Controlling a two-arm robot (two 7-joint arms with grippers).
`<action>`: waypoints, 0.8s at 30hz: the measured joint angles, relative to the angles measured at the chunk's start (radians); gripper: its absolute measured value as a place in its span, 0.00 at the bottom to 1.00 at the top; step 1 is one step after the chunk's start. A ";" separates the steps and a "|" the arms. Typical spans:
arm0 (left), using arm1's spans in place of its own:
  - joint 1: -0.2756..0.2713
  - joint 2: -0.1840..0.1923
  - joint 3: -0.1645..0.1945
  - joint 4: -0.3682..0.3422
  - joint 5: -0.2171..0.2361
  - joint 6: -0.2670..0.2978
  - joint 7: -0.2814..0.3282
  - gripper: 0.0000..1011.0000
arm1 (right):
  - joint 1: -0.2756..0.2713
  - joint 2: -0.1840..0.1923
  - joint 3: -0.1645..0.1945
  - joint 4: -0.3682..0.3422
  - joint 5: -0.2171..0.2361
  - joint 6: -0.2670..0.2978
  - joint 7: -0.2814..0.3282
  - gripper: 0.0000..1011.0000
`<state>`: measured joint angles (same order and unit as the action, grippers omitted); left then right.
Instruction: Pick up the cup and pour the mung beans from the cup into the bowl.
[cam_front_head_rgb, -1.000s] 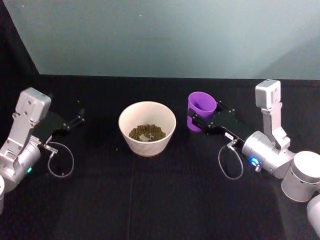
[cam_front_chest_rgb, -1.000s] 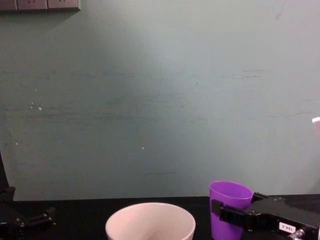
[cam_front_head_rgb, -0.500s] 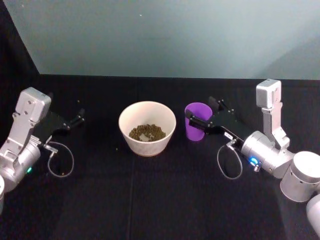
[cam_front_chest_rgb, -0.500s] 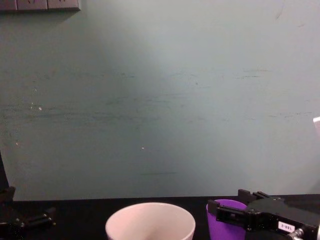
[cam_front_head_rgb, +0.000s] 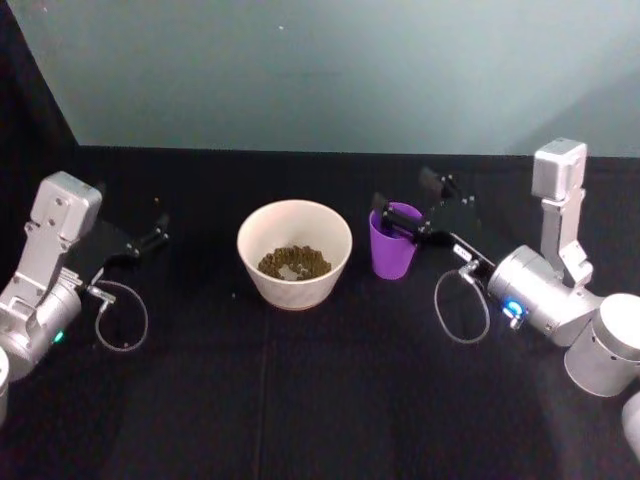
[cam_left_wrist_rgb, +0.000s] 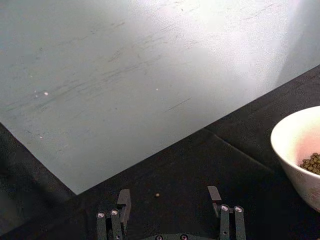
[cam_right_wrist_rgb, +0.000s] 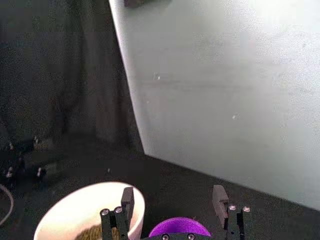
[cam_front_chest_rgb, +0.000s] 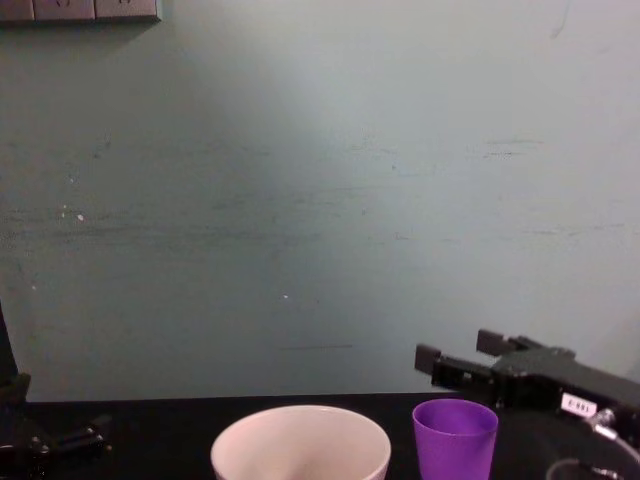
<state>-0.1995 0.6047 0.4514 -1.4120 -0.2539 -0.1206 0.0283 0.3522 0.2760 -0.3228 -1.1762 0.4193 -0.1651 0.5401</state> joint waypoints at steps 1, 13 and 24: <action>0.000 0.000 0.000 0.000 0.000 0.000 0.000 0.99 | -0.008 0.002 0.005 -0.019 0.003 -0.002 -0.014 0.99; 0.000 0.000 0.000 0.000 0.000 0.000 0.000 0.99 | -0.081 -0.009 0.072 -0.115 -0.134 -0.072 -0.273 0.99; 0.000 0.000 0.000 0.000 0.000 0.000 0.000 0.99 | -0.098 0.023 0.112 -0.139 -0.243 0.000 -0.357 0.99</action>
<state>-0.1995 0.6047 0.4514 -1.4120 -0.2539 -0.1205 0.0283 0.2544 0.2990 -0.2107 -1.3156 0.1758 -0.1654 0.1832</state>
